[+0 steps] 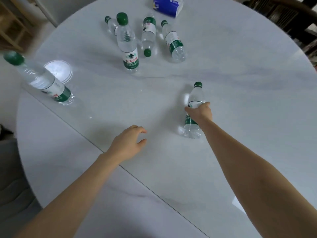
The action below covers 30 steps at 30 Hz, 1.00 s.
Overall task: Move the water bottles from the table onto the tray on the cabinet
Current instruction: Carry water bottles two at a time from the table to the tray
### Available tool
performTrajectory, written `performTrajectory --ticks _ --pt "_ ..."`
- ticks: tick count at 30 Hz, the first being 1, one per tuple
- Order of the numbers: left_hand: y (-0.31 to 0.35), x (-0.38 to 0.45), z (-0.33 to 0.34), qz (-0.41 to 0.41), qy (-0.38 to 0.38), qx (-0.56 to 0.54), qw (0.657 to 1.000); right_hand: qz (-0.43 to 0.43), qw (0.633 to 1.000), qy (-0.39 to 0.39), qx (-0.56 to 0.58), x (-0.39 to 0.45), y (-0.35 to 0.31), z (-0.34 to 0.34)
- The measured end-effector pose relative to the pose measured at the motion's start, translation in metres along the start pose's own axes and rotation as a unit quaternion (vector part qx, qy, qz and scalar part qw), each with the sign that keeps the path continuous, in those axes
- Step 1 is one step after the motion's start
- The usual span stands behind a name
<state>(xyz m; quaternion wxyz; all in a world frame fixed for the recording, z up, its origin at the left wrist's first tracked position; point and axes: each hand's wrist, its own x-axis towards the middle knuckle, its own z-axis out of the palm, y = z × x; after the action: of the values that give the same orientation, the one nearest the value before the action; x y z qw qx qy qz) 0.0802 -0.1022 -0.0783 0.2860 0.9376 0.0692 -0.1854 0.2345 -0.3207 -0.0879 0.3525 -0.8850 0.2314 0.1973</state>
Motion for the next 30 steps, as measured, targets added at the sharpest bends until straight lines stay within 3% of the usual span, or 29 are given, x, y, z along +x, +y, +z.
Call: performTrajectory --ticks 3,6,11,20,24,30 --pt "-0.009 -0.011 0.004 -0.036 0.068 -0.089 0.993 -0.022 0.994 -0.071 0.082 -0.036 -0.002 0.014" --pt "-0.022 -0.021 -0.006 -0.103 0.152 -0.189 0.965 -0.080 0.968 -0.154 0.181 -0.078 -0.015 0.037" --pt "-0.048 -0.042 -0.044 -0.151 0.256 -0.287 0.911 -0.138 0.935 -0.250 0.211 -0.143 -0.048 0.062" --pt "-0.151 -0.037 -0.096 -0.198 0.370 -0.383 0.823 -0.071 0.929 -0.229 0.281 -0.195 -0.096 0.140" --pt "-0.192 -0.015 -0.123 -0.176 0.354 -0.410 0.822 -0.053 0.929 -0.216 0.296 -0.207 -0.114 0.177" --pt "-0.221 0.033 -0.155 -0.103 0.317 -0.387 0.860 -0.053 0.922 -0.202 0.325 -0.213 -0.143 0.210"
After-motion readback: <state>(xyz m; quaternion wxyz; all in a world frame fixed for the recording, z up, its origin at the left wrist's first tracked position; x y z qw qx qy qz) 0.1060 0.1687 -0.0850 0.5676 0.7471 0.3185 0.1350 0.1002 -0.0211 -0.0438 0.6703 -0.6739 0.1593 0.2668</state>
